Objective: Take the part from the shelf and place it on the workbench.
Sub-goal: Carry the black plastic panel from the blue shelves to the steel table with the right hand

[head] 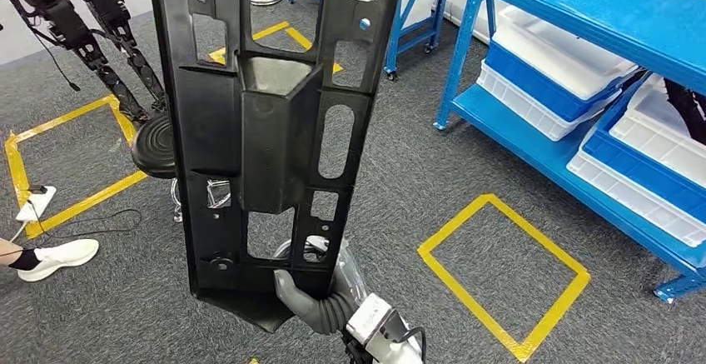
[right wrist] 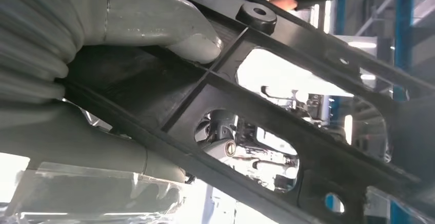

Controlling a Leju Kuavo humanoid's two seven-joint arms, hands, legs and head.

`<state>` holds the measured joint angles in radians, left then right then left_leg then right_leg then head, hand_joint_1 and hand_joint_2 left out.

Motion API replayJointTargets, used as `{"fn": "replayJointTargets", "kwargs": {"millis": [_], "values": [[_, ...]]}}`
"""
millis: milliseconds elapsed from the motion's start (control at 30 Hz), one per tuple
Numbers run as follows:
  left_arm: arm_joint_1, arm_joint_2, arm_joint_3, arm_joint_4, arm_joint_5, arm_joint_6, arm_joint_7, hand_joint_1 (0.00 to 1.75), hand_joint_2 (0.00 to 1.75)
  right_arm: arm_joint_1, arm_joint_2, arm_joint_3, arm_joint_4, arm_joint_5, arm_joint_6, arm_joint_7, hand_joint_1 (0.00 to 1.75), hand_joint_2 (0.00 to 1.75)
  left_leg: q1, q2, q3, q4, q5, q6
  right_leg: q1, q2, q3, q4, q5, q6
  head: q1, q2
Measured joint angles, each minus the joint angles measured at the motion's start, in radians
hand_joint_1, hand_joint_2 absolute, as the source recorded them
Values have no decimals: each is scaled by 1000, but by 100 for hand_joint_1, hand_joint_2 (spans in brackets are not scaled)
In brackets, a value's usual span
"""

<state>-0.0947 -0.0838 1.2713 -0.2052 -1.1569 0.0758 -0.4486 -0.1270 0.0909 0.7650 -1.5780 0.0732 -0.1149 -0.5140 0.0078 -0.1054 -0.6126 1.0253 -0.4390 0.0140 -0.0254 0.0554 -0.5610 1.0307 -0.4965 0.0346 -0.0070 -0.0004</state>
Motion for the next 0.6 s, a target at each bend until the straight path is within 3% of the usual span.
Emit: {"fn": "replayJointTargets", "kwargs": {"millis": [33, 100, 200, 267, 300, 367, 433, 500, 600], "values": [[3, 2, 0, 0, 0, 0, -4, 0, 175, 4, 1, -4, 0, 0, 6, -5, 175, 175, 4, -6, -3, -1, 1, -6, -1, -8, 1, 1, 3, -7, -2, 0], [9, 3, 1, -1, 1, -1, -14, 0, 175, 10, 5, -13, -1, 1, 13, -15, 175, 175, 9, 23, -15, 23, -13, -15, -2, -23, 4, -3, 8, -20, -5, 0], [7, 4, 1, -1, 1, -2, -29, 0, 175, 26, 9, -29, -10, 3, 15, -25, 175, 175, 13, 91, -84, 171, -96, -26, 4, -55, 6, -5, 8, -36, -12, 0], [7, 4, 1, -1, 0, -3, -38, 0, 175, 42, 9, -41, -18, 7, 16, -27, 175, 175, 16, 100, -129, 261, -126, -32, 9, -78, 6, -5, 6, -41, -12, 0], [7, 4, 1, -1, -1, -4, -43, 0, 175, 48, 9, -48, -22, 10, 17, -27, 175, 175, 17, 102, -130, 264, -118, -34, 11, -88, 6, -5, 5, -42, -13, 0], [8, 4, 1, -1, -3, -5, -51, 0, 175, 57, 9, -56, -31, 15, 18, -27, 175, 175, 20, 113, -77, 165, -60, -33, 12, -105, 8, -5, 2, -41, -12, 0], [7, 4, 0, -1, -5, -7, -58, 0, 175, 61, 9, -64, -40, 17, 22, -27, 175, 175, 14, 134, -16, 51, -23, -28, 18, -118, 9, -4, -2, -34, -11, 0], [6, 4, 0, -1, -7, -7, -61, 0, 175, 66, 9, -70, -48, 20, 27, -27, 175, 175, 5, 139, 0, 15, -22, -20, 23, -129, 9, -5, -5, -26, -9, 0], [7, 6, -1, -1, -14, -6, -62, 0, 175, 76, 9, -77, -57, 24, 32, -28, 175, 175, 1, 115, 7, 0, -12, 1, 25, -135, 9, 4, -14, -11, -7, 0]]}}
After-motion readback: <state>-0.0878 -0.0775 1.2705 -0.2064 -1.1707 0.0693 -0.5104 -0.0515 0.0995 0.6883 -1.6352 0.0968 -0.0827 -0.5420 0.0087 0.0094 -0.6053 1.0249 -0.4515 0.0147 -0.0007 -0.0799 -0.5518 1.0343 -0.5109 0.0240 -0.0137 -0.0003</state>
